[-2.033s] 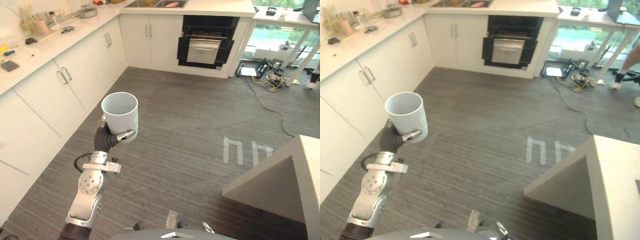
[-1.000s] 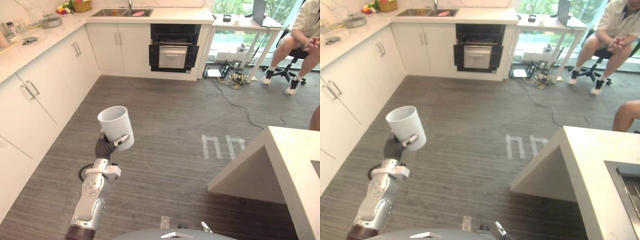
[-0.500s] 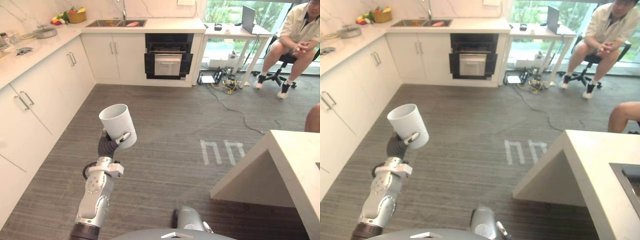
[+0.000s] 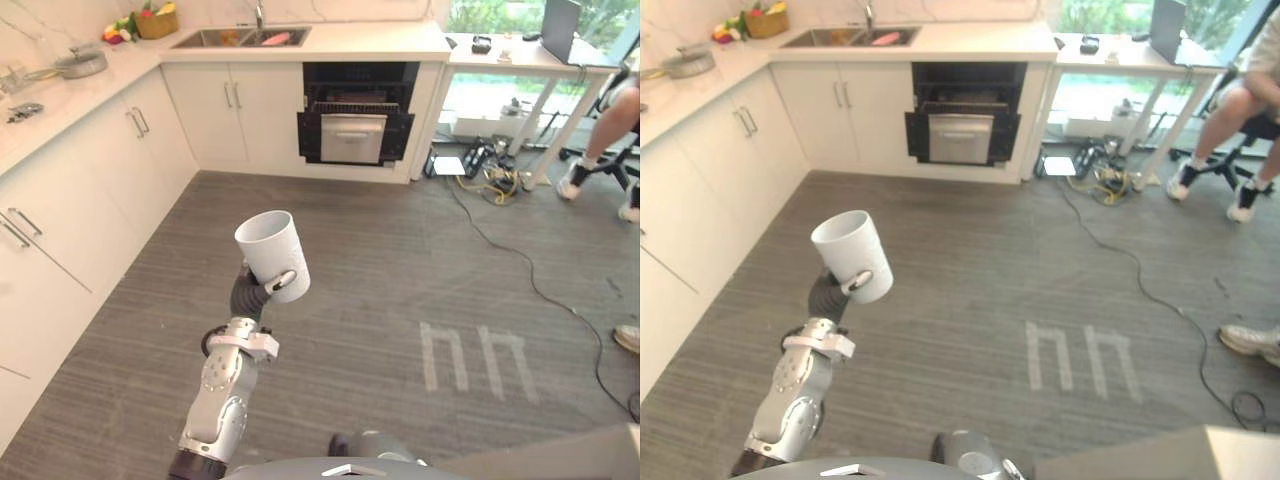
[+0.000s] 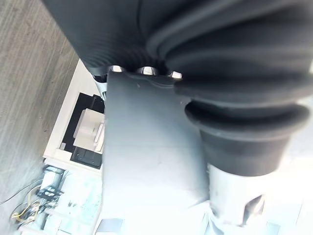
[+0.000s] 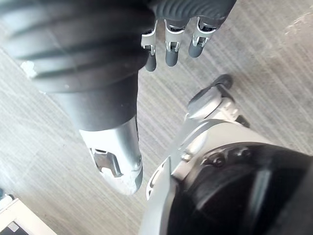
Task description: Walk over to the sink, pick up the cup, carry it to the dishwasher, place the cup inside the dishwasher, then close the dishwasher door
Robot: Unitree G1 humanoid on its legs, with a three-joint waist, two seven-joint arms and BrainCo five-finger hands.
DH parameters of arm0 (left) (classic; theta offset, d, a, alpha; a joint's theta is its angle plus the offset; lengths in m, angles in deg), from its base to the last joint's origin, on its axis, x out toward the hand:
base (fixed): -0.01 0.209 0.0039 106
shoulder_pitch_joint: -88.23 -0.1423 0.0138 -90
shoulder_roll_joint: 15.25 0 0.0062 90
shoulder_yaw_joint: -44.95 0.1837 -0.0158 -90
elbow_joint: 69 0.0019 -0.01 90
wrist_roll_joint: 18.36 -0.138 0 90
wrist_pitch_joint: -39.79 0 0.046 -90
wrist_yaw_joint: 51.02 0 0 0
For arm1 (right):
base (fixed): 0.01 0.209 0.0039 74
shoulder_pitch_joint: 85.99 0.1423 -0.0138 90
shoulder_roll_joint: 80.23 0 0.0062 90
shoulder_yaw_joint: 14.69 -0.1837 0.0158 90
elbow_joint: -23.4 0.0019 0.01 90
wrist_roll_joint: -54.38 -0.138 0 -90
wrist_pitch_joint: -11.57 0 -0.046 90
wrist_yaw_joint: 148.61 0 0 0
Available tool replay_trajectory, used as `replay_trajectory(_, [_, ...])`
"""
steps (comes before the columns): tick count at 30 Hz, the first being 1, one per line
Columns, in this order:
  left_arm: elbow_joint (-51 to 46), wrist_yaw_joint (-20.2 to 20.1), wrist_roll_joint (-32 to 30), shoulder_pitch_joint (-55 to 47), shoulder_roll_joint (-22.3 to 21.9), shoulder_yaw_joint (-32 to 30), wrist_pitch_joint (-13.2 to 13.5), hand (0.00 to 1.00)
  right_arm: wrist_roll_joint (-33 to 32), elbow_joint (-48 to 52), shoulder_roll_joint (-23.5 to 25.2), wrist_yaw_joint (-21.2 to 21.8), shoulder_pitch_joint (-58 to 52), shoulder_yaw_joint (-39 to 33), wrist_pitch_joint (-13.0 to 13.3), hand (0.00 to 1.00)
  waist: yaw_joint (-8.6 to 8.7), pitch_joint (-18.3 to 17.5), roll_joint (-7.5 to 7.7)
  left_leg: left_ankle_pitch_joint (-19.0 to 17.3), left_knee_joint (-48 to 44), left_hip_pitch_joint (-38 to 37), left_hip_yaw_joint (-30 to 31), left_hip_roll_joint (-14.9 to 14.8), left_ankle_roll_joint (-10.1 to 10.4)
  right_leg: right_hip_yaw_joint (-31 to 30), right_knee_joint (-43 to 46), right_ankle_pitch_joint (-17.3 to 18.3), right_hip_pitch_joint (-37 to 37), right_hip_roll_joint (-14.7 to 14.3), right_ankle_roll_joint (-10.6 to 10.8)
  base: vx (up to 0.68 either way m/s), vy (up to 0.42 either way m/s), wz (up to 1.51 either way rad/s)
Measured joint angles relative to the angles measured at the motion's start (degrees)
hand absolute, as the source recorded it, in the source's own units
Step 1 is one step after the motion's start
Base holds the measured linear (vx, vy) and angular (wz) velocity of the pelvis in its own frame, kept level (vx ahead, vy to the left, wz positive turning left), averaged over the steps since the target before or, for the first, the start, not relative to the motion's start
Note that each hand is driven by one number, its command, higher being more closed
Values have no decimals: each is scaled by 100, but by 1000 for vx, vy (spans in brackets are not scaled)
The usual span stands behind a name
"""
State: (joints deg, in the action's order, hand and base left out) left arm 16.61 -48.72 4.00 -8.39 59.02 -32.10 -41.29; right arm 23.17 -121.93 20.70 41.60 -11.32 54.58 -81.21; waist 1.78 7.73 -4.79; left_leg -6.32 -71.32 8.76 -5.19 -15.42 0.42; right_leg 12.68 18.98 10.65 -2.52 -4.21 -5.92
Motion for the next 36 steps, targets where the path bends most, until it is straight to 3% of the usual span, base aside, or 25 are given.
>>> replay_trajectory(2, [-122,-47,-2,-133,125,-159,6,100,-18,-168,-18,51,174,19,80,0,-222,-1,73,-309,555,554,-199,217,-70,-205,-335,38,461,-1,5,396,-110,-62])
replay_trajectory(4, [-360,-139,-4,-240,315,-341,31,100,-109,-177,-70,73,574,360,234,0,-408,39,134,-537,3002,837,-450,481,-32,-623,-608,41,857,40,61,425,-42,-89])
replay_trajectory(6, [-589,-154,-4,-342,330,-422,44,100,-126,-163,-81,74,835,792,399,0,-413,78,277,-112,5278,698,-522,750,148,-904,-622,192,1053,197,175,423,30,-69])
replay_trajectory(7, [-650,-153,-5,-349,298,-401,53,100,-148,-169,-106,71,918,885,461,0,-425,88,285,-3,5755,717,-527,798,248,-972,-641,247,1108,221,233,485,77,-60])
replay_trajectory(8, [-699,-182,-8,-304,248,-375,60,100,-240,-195,-136,67,1083,929,602,0,-430,134,232,86,6010,845,-541,789,439,-1075,-715,377,1288,222,379,505,134,-41])
replay_trajectory(10, [-669,-191,-7,-242,258,-422,78,100,-259,-195,-154,44,1139,943,801,0,-449,131,142,203,6093,786,-529,820,423,-1215,-710,677,1669,274,590,538,214,-45])
replay_trajectory(11, [-669,-218,-7,-200,290,-580,141,100,-240,-211,-146,-6,1155,993,913,0,-525,98,253,657,5836,783,-426,1016,265,-1328,-552,1075,1765,477,639,603,336,-47])
replay_trajectory(12, [-674,-227,-6,-197,317,-668,153,100,-224,-216,-123,-40,1150,1013,953,0,-547,47,371,707,5672,821,-439,1132,251,-1364,-451,1236,1765,639,672,757,342,-50])
replay_trajectory(13, [-676,-223,-6,-186,356,-902,169,100,-167,-318,-58,-90,1145,991,1041,0,-571,-133,724,692,5472,796,-621,1525,244,-1340,-43,1557,1766,1091,756,740,278,-19])
replay_trajectory(15, [-709,-187,-24,-98,334,-1106,164,100,281,-322,-66,-231,1209,972,1292,0,-554,-72,818,420,4819,684,-662,1818,-438,-1121,2285,1076,974,1580,1433,677,239,-12])
replay_trajectory(17, [-728,-104,-177,-82,461,-1040,99,100,590,-183,22,-421,1186,1123,1386,0,-446,7,895,58,4915,173,-617,2131,-632,-1031,3711,313,490,1951,1241,585,212,15])
replay_trajectory(18, [-726,-38,-284,-84,429,-1002,48,100,708,-27,10,-471,1156,1287,1438,0,-387,46,861,-43,5168,-291,-546,2213,-679,-903,4133,361,211,1957,1084,642,220,20])
replay_trajectory(19, [-727,39,-306,-81,421,-957,50,100,710,139,11,-494,1093,1405,1522,0,-362,99,698,-60,5453,-629,-451,2239,-700,-744,4167,465,-45,1873,924,406,140,12])
replay_trajectory(21, [-730,121,-354,-37,430,-869,123,100,709,544,30,-531,997,1622,1606,0,-208,80,539,-63,5948,-1100,-157,2237,-705,-477,3676,679,-686,1513,832,468,119,39])
replay_trajectory(22, [-723,118,-423,48,449,-814,197,100,710,808,73,-527,876,1624,1650,0,-109,104,483,-89,6147,-1316,41,2220,-737,-350,2846,671,-1078,1241,864,561,92,73])
replay_trajectory(24, [-715,111,-569,87,518,-749,280,100,709,1029,135,-530,727,1616,1657,0,10,159,424,-174,6316,-1573,206,2206,-723,-284,1150,206,-1320,920,1028,450,-12,65])
replay_trajectory(25, [-673,112,-637,87,608,-715,357,100,696,1164,222,-528,578,1633,1651,0,37,133,573,-318,6484,-1916,354,2308,-730,-283,-383,-557,-1385,795,1167,548,-63,51])
replay_trajectory(28, [-582,119,-690,37,670,-584,403,100,694,1164,223,-529,462,1839,1624,0,40,65,727,-788,6382,-2357,688,2465,-792,-377,-781,-1075,-1491,803,870,637,-150,61])
replay_trajectory(29, [-582,116,-691,1,646,-493,425,100,689,1178,230,-532,451,1838,1577,0,46,-64,721,-1139,6209,-2441,926,2477,-778,-450,-634,-1268,-1547,795,609,706,-218,76])
replay_trajectory(30, [-584,115,-687,-56,560,-376,429,100,687,1297,161,-538,471,1822,1493,0,32,-177,584,-1368,6114,-2589,1057,2295,-674,-253,-279,-1544,-1572,736,520,724,-228,76])
replay_trajectory(31, [-581,111,-682,-130,491,-372,428,100,681,1384,107,-547,489,1832,1462,0,28,-215,412,-1451,5938,-2583,1009,2167,-518,-116,-120,-1424,-1564,681,428,720,-220,65])
replay_trajectory(32, [-581,93,-677,-235,382,-338,422,100,665,1412,84,-572,586,1828,1390,0,104,-205,316,-1394,4879,-2189,708,2029,-107,21,109,-1122,-1470,703,308,669,-234,66])
replay_trajectory(33, [-561,27,-681,-270,302,-310,418,100,608,1468,7,-585,629,1839,1363,0,128,-147,237,-944,3424,-1644,278,1786,589,109,107,-981,-1157,707,188,636,-231,68])
replay_trajectory(34, [-562,-17,-682,-269,258,-312,424,100,591,1529,-2,-586,602,1836,1357,0,109,-122,204,-564,2663,-1345,89,1578,849,111,51,-856,-935,680,213,739,-287,65])
replay_trajectory(36, [-556,-57,-680,-256,156,-303,465,100,569,1631,1,-584,476,1787,1377,0,16,-90,117,-457,549,-465,-616,534,396,168,-229,-403,4,460,219,682,-258,43])
